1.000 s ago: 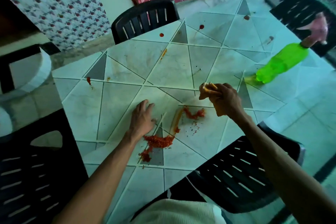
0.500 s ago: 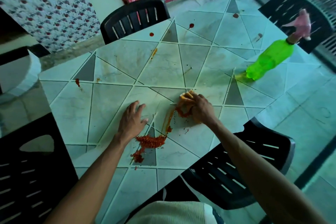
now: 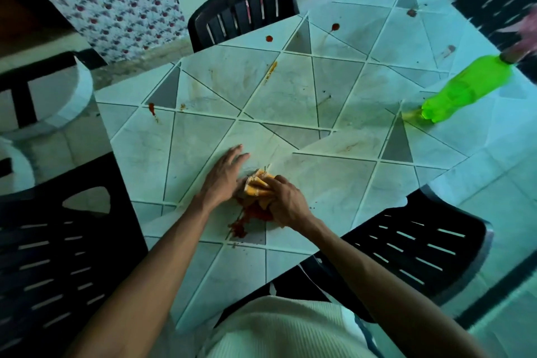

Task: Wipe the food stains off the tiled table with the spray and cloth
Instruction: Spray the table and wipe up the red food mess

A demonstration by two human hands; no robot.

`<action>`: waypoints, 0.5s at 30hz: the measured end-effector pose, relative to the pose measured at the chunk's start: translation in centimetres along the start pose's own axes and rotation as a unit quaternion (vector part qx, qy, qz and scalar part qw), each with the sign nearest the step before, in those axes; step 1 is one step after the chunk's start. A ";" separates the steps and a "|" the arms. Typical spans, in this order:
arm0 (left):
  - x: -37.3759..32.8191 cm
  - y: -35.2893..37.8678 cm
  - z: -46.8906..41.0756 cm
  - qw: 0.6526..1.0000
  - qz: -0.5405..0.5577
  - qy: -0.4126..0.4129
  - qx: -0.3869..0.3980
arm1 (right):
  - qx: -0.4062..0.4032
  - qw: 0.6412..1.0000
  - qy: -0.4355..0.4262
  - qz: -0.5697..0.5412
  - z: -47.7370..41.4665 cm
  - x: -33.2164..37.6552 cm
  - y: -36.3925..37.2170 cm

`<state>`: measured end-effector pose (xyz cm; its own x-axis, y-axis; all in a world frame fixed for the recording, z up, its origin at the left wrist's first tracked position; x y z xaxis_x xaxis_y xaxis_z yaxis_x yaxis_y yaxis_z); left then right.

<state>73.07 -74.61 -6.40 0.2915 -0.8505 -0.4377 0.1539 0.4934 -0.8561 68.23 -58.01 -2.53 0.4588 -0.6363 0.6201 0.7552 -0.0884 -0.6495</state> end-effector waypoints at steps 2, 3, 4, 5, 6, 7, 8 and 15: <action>0.2 0.2 0.2 1.000 0.007 0.014 0.000 | -0.023 0.999 0.004 -0.033 0.7 -0.6 -1.7; 0.2 0.2 0.2 1.000 0.014 0.014 0.000 | -0.041 0.998 0.006 -0.044 1.1 -1.0 -2.8; 0.1 0.2 0.2 1.000 0.020 0.010 -0.001 | -0.062 0.997 0.009 -0.050 1.5 -1.4 -4.0; 0.2 0.3 0.1 1.000 0.020 0.003 -0.005 | -0.084 0.995 0.012 -0.053 1.8 -2.0 -5.3; 0.2 0.3 0.1 1.000 0.016 -0.004 -0.008 | -0.107 0.993 0.015 -0.053 2.2 -2.6 -6.5; 0.2 0.3 0.0 1.000 0.011 -0.010 -0.009 | -0.127 0.991 0.017 -0.049 2.5 -3.4 -7.5; 0.2 0.4 0.0 1.000 0.007 -0.012 -0.009 | -0.144 0.989 0.022 -0.040 3.0 -4.3 -8.5; 0.3 0.6 0.7 0.999 0.014 -0.026 -0.023 | -0.150 0.978 0.140 0.028 5.5 -11.8 -9.7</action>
<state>73.96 -74.47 -6.86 0.3441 -0.8249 -0.4485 0.1019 0.5077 -0.8555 58.06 -45.41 -1.10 0.3177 -0.8273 0.4633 0.5422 -0.2424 -0.8045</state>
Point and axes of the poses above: each hand's wrist, its own z-axis away from the middle knuckle, its own y-axis out of the palm, x = y × z, the point moved 6 cm from there along -z, towards the middle knuckle, and after that the axes turned 7 degrees about x, right-handed, at the moved point
